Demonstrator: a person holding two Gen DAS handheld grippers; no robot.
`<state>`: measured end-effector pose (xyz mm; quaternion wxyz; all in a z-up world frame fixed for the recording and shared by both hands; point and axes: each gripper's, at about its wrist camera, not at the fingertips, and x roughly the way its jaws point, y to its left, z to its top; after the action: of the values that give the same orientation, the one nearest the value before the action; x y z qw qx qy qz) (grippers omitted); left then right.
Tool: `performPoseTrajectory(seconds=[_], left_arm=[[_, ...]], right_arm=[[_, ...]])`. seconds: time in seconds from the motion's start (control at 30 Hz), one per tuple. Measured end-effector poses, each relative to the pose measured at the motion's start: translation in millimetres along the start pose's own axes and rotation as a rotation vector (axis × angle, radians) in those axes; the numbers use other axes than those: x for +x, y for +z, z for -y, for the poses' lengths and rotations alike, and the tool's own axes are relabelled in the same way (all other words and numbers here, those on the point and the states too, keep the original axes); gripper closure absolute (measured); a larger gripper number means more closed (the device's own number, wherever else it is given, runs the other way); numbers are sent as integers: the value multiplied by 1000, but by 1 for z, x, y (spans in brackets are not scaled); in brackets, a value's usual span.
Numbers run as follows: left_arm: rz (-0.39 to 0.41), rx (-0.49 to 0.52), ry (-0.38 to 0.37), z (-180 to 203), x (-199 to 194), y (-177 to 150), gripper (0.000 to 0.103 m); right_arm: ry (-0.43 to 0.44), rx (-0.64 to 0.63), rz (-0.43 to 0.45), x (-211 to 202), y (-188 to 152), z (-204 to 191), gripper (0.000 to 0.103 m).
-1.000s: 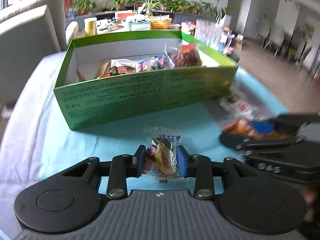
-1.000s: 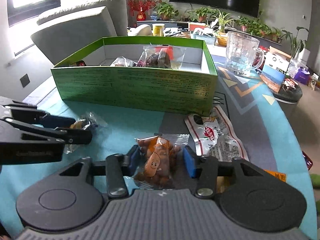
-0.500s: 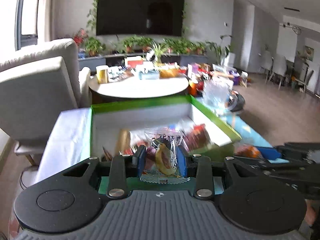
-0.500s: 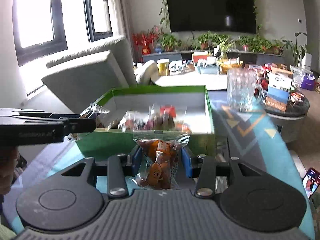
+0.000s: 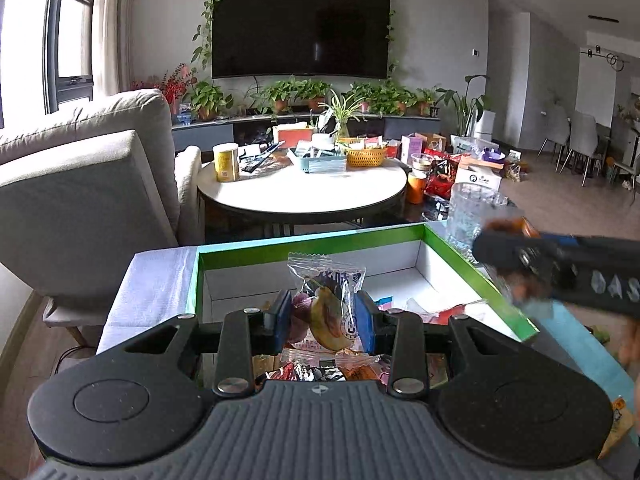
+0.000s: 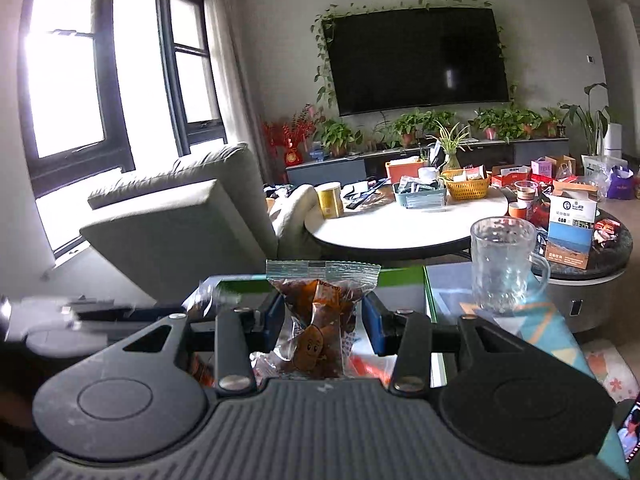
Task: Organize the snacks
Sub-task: 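Carry the candy bag and dried-meat bag over the green box, then open both tools to drop the bags into the green box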
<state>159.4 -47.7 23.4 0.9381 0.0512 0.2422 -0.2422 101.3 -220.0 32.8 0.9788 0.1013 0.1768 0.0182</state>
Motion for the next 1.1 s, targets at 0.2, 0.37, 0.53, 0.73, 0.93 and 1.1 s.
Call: performPoseTrajectory(seconds=[0.2,0.37,0.53,0.73,0.93,1.1], left_arm=[[-34,-18,22,-5,15,-2,71],[-54,-27,36,-7,24,-3,71],[-67,-34,49,-8,30,-3,70],[-93,-3,76,-3,32,-7,64],[-80,-10,80,-4,25,-7,64],[-77,-18,86,-5,21,-7,64]], right_arm=[[-10,54,-22,23,3,3,51],[-13,82,-41,34,3,3,51],[-20,96,-61,41,2,3,51],[-31,106,-96,49,1,3,49],[-40,121,-128,50,-3,3,49],[-33,132,-123,45,-2,2,45]])
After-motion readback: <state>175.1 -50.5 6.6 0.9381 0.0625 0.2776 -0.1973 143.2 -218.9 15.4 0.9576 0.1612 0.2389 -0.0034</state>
